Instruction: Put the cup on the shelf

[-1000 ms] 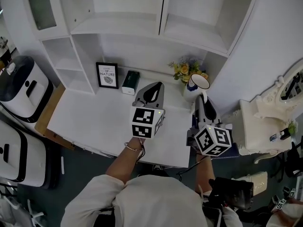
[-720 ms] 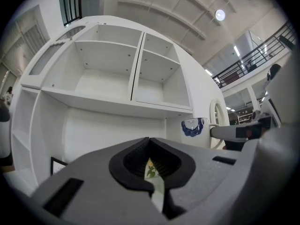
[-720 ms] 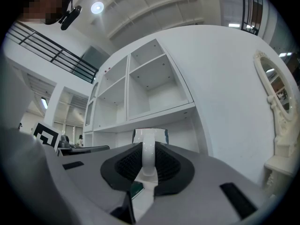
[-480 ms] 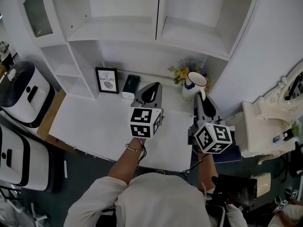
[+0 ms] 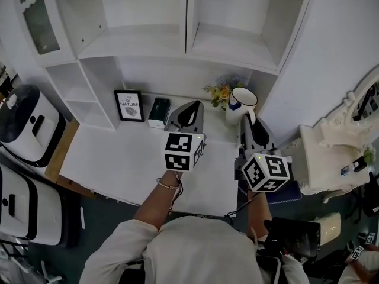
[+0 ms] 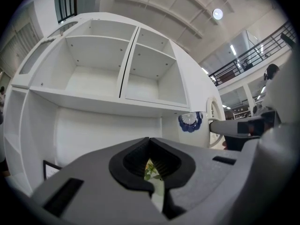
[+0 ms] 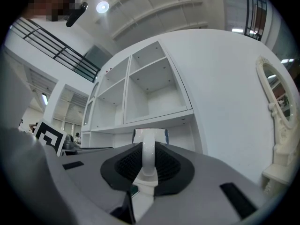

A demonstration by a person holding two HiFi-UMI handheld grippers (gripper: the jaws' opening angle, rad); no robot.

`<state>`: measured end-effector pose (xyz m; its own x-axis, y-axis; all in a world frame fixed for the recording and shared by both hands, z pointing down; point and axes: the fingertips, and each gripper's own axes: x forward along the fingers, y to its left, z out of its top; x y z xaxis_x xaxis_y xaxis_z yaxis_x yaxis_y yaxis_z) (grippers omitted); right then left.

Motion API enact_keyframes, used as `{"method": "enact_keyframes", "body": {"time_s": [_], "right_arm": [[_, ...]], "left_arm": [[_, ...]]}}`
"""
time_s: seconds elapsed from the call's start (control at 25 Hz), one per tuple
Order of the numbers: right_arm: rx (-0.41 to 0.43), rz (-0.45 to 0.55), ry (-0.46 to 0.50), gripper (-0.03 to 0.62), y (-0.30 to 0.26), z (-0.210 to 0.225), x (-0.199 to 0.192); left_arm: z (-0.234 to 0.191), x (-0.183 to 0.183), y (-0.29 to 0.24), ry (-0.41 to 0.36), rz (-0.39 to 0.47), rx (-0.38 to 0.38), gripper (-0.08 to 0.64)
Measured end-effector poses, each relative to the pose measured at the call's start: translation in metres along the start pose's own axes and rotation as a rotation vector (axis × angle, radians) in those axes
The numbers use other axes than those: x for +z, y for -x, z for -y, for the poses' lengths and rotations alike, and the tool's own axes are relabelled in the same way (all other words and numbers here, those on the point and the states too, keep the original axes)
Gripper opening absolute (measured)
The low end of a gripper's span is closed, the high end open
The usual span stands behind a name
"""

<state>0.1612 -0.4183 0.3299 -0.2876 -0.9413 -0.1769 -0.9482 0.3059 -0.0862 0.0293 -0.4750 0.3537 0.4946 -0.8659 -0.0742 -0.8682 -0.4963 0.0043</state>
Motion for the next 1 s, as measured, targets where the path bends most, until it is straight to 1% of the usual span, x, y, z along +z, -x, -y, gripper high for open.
{"method": "enact_keyframes", "body": {"time_s": [0.28, 0.44, 0.72, 1.0], "right_arm": [[-0.002, 0.016, 0.012, 0.074, 0.003, -0.002, 0.012], [0.004, 0.024, 0.038, 0.074, 0.004, -0.004, 0.023], [0.008, 0.033, 0.093, 0.074, 0.008, -0.006, 0.051], [0.005, 0.052, 0.114, 0.074, 0.005, -0.005, 0.077]], "left_arm": [[0.006, 0.025, -0.004, -0.051, 0.017, -0.017, 0.008], [0.009, 0.038, -0.002, -0.072, 0.025, -0.017, 0.008], [0.011, 0.062, 0.002, -0.086, 0.052, -0.013, 0.008], [0.008, 0.090, 0.004, -0.090, 0.099, -0.001, 0.008]]}}
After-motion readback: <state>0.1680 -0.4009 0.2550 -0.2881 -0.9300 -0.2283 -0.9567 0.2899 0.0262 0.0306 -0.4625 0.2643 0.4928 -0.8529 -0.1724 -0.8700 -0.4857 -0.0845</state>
